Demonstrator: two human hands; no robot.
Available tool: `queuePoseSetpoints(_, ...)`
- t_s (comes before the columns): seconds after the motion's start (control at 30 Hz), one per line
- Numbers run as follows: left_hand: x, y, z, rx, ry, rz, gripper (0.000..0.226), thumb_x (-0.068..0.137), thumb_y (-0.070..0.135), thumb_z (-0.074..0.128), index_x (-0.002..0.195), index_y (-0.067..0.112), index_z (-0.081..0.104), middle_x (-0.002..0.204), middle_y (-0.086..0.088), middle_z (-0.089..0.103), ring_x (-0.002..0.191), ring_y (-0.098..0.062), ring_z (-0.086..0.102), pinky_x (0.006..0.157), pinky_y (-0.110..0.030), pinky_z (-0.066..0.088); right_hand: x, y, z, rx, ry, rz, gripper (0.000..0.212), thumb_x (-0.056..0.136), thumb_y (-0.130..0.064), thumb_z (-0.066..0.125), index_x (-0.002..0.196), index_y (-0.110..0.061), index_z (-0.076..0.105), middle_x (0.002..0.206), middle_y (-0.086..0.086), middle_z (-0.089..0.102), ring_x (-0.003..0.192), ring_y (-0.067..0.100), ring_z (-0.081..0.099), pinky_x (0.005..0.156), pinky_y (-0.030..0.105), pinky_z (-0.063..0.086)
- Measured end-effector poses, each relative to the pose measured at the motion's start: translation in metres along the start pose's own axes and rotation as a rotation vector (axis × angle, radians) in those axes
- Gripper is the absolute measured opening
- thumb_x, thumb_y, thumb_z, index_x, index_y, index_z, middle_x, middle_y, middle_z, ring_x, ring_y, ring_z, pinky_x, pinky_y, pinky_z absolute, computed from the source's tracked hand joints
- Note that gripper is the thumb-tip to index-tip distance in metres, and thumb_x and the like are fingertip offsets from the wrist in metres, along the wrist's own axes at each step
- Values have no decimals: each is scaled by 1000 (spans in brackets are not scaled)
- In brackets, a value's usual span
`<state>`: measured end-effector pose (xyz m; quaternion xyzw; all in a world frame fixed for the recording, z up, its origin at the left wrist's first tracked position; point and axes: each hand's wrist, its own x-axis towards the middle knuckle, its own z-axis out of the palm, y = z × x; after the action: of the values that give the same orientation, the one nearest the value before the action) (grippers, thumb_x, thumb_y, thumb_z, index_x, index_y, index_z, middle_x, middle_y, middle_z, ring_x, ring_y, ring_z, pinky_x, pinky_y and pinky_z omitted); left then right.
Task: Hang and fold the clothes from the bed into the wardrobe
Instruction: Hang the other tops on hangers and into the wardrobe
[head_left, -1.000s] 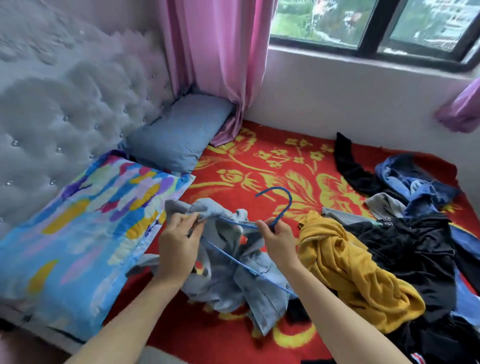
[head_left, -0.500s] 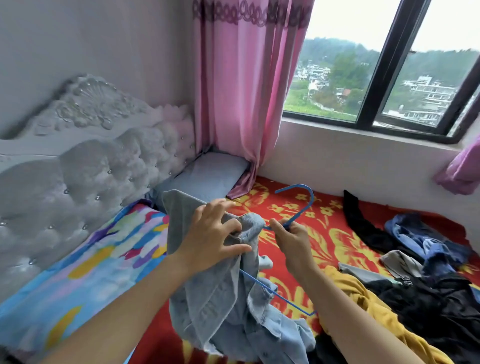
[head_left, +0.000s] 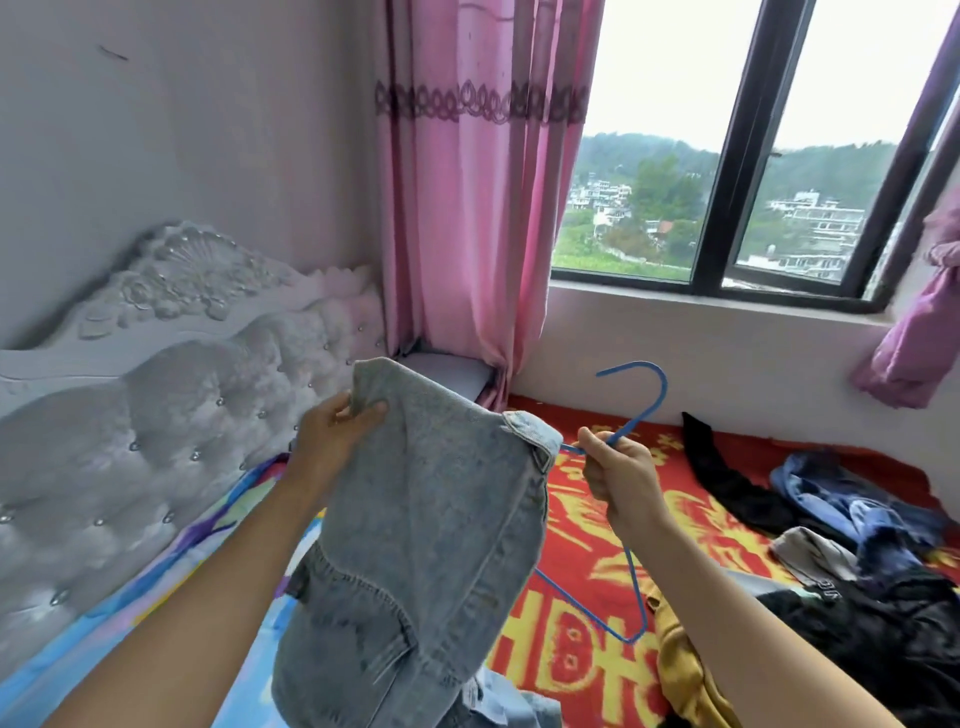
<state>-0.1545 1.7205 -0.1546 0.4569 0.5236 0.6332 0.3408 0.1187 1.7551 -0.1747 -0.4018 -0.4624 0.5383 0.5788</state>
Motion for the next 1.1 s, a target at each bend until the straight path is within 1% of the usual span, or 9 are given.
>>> queuePoseSetpoints(0.03, 0, 4, 0, -47, -21, 12, 14, 77, 14, 72, 91, 12, 68, 72, 2, 71, 64, -12, 66, 63, -30, 56, 2, 0, -2, 0, -15, 9, 31, 94, -7, 50, 65, -11, 42, 39, -11, 27, 33, 1, 20, 32, 13, 17)
queuePoseSetpoints(0.1, 3, 12, 0, -99, -66, 55, 23, 82, -2, 64, 82, 19, 72, 68, 5, 71, 60, -8, 66, 57, -22, 55, 7, 1, -7, 13, -52, 43, 29, 94, -7, 50, 66, -10, 42, 40, -11, 27, 33, 1, 20, 32, 13, 17)
queuePoseSetpoints(0.3, 15, 39, 4, -23, -166, 149, 34, 79, 4, 66, 55, 27, 73, 56, 10, 64, 53, -1, 57, 55, -16, 48, 9, 15, -13, 54, -104, 120, 34, 96, -6, 45, 64, -11, 36, 38, -10, 25, 31, 1, 18, 31, 12, 16)
queuePoseSetpoints(0.63, 19, 46, -16, 601, -458, 325, 51, 75, -3, 73, 58, 45, 71, 63, 14, 68, 65, 2, 62, 65, -11, 45, -5, 10, 17, -119, -79, -18, 34, 93, -3, 51, 60, -8, 47, 39, -9, 30, 33, 1, 22, 34, 13, 20)
queuePoseSetpoints(0.73, 20, 56, -19, 956, -399, 395, 33, 83, 19, 68, 92, 51, 66, 94, 23, 63, 96, -3, 51, 89, -26, 36, -4, 9, 34, -173, -104, -106, 35, 91, -3, 54, 58, -9, 48, 40, -9, 34, 36, 2, 25, 39, 16, 22)
queuePoseSetpoints(0.83, 7, 72, 9, 929, -565, 344, 44, 86, 29, 56, 129, 34, 49, 118, 17, 52, 91, 6, 52, 94, -26, 39, -3, 5, 53, -225, -158, -161, 36, 90, -4, 57, 55, -11, 49, 40, -10, 36, 37, 2, 26, 44, 20, 23)
queuePoseSetpoints(0.93, 1, 71, 29, 996, -865, 128, 31, 92, 34, 57, 123, 32, 52, 84, 21, 62, 71, 3, 56, 69, -15, 43, -7, 5, 69, -270, -188, -205, 40, 90, -5, 58, 53, -12, 44, 41, -10, 35, 38, 2, 28, 45, 20, 27)
queuePoseSetpoints(1.0, 5, 59, 25, 1053, -889, 99, 15, 90, 30, 60, 106, 31, 63, 61, 16, 56, 55, -3, 45, 60, -19, 36, -9, 10, 72, -304, -207, -200, 42, 90, -6, 57, 52, -13, 42, 43, -7, 34, 39, 2, 28, 45, 19, 27)
queuePoseSetpoints(1.1, 3, 41, 14, 1045, -828, 194, 12, 83, 19, 69, 95, 21, 70, 67, 1, 59, 60, -8, 46, 63, -26, 37, -12, 12, 69, -326, -349, -53, 39, 96, -14, 51, 57, -10, 51, 41, -6, 41, 35, 2, 33, 42, 16, 28)
